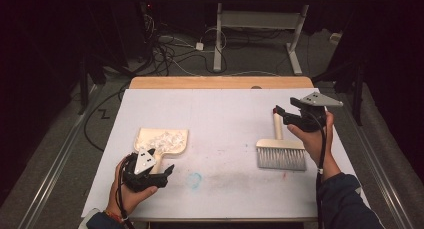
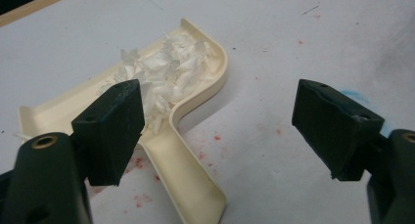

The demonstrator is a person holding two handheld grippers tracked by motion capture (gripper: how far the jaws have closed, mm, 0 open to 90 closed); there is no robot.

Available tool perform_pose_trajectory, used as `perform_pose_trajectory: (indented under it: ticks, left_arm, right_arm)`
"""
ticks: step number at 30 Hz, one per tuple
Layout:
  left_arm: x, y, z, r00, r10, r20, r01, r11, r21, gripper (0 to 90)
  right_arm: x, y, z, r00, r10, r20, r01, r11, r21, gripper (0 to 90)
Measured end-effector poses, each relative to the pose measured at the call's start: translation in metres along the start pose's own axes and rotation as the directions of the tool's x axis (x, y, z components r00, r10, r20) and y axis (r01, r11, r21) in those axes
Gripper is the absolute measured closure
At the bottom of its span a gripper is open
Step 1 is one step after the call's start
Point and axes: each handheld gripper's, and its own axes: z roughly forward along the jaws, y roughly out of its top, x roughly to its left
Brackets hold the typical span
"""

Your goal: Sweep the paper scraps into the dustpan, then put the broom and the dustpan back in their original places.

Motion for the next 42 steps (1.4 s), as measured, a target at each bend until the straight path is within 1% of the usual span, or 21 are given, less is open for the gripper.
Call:
perform_pose_trajectory:
  ticks: [1,2,3,4,5,6,9,12,15,18,21,25,26,28,30,32,33,36,38,40,42]
  left_arm:
    - [-0.001,0.000,-0.001,1.0000,0.007,-0.002,-0.007,1.0000,-0.002,19.1]
    - [-0.002,-0.001,-0.001,0.9999,0.014,-0.005,-0.014,0.9999,-0.005,19.1]
    - [-0.002,-0.001,-0.001,0.9999,0.015,0.003,-0.015,0.9999,-0.005,19.1]
    - [-0.002,-0.001,-0.001,0.9998,0.020,0.003,-0.020,0.9998,-0.004,19.1]
    - [-0.003,-0.001,-0.001,0.9997,0.022,-0.004,-0.022,0.9997,-0.004,19.1]
    - [-0.003,-0.001,-0.001,0.9998,0.022,0.000,-0.022,0.9997,-0.004,19.1]
    - [-0.003,-0.002,0.000,0.9997,0.025,-0.002,-0.025,0.9997,-0.006,19.1]
    - [-0.004,-0.003,0.001,0.9995,0.032,0.000,-0.032,0.9995,0.000,19.1]
    - [-0.006,-0.003,0.002,0.9989,0.047,0.002,-0.047,0.9989,-0.003,19.1]
    - [-0.008,-0.003,0.003,0.9984,0.056,0.001,-0.056,0.9984,-0.009,19.1]
    - [-0.009,-0.004,0.004,0.9979,0.065,-0.001,-0.065,0.9979,-0.005,19.1]
    - [-0.009,-0.004,0.002,0.9974,0.071,-0.006,-0.071,0.9973,-0.014,19.1]
    - [-0.009,-0.004,0.002,0.9974,0.072,-0.005,-0.072,0.9973,-0.016,19.1]
    - [-0.009,-0.004,0.002,0.9972,0.074,-0.009,-0.074,0.9971,-0.018,19.1]
    - [-0.009,-0.004,0.002,0.9971,0.076,-0.008,-0.076,0.9969,-0.019,19.1]
    - [-0.010,-0.004,0.002,0.9965,0.083,-0.011,-0.083,0.9964,-0.015,19.1]
    - [-0.009,-0.003,0.002,0.9953,0.096,-0.016,-0.096,0.9952,-0.021,19.1]
    - [-0.009,-0.003,0.003,0.9950,0.099,-0.014,-0.099,0.9948,-0.021,19.1]
    - [-0.010,-0.003,0.003,0.9946,0.103,-0.011,-0.103,0.9945,-0.019,19.1]
    - [-0.010,-0.002,0.004,0.9941,0.108,-0.011,-0.108,0.9940,-0.015,19.1]
    - [-0.010,-0.002,0.005,0.9938,0.111,-0.011,-0.111,0.9938,-0.011,19.0]
  right_arm:
    - [0.002,0.001,-0.002,0.9999,-0.011,-0.003,0.011,0.9999,-0.003,38.9]
    - [0.005,0.001,-0.005,0.9999,-0.013,-0.010,0.013,0.9999,-0.009,38.4]
    - [0.007,0.002,-0.008,0.9995,-0.022,-0.023,0.022,0.9996,-0.017,37.9]
    - [0.010,0.004,-0.011,0.9991,-0.028,-0.031,0.027,0.9994,-0.024,37.6]
    - [0.013,0.005,-0.014,0.9985,-0.046,-0.031,0.045,0.9985,-0.033,37.5]
    - [0.016,0.006,-0.017,0.9978,-0.055,-0.037,0.054,0.9979,-0.035,37.3]
    - [0.023,0.007,-0.024,0.9940,-0.092,-0.058,0.089,0.9946,-0.053,36.0]
    - [0.028,0.007,-0.031,0.9912,-0.113,-0.069,0.108,0.9917,-0.070,35.2]
    - [0.031,0.005,-0.038,0.9895,-0.121,-0.079,0.114,0.9896,-0.087,34.0]
    - [0.033,0.002,-0.044,0.9882,-0.132,-0.078,0.124,0.9874,-0.098,32.9]
    - [0.035,-0.001,-0.051,0.9873,-0.140,-0.076,0.131,0.9854,-0.108,32.3]
    - [0.037,-0.004,-0.060,0.9812,-0.174,-0.083,0.165,0.9798,-0.113,31.8]
    - [0.037,-0.005,-0.062,0.9802,-0.176,-0.091,0.165,0.9795,-0.116,31.5]
    - [0.037,-0.007,-0.067,0.9806,-0.177,-0.084,0.166,0.9783,-0.124,31.5]
    - [0.036,-0.009,-0.071,0.9796,-0.181,-0.087,0.170,0.9772,-0.128,31.0]
    - [0.037,-0.011,-0.073,0.9804,-0.178,-0.084,0.167,0.9775,-0.130,29.9]
    - [0.037,-0.012,-0.074,0.9803,-0.179,-0.083,0.168,0.9777,-0.126,29.3]
    - [0.037,-0.016,-0.077,0.9808,-0.180,-0.075,0.169,0.9768,-0.131,28.3]
    - [0.037,-0.018,-0.079,0.9808,-0.178,-0.080,0.166,0.9771,-0.133,27.7]
    - [0.038,-0.020,-0.081,0.9803,-0.184,-0.072,0.173,0.9758,-0.134,26.8]
    - [0.039,-0.022,-0.083,0.9784,-0.192,-0.077,0.180,0.9740,-0.137,26.7]
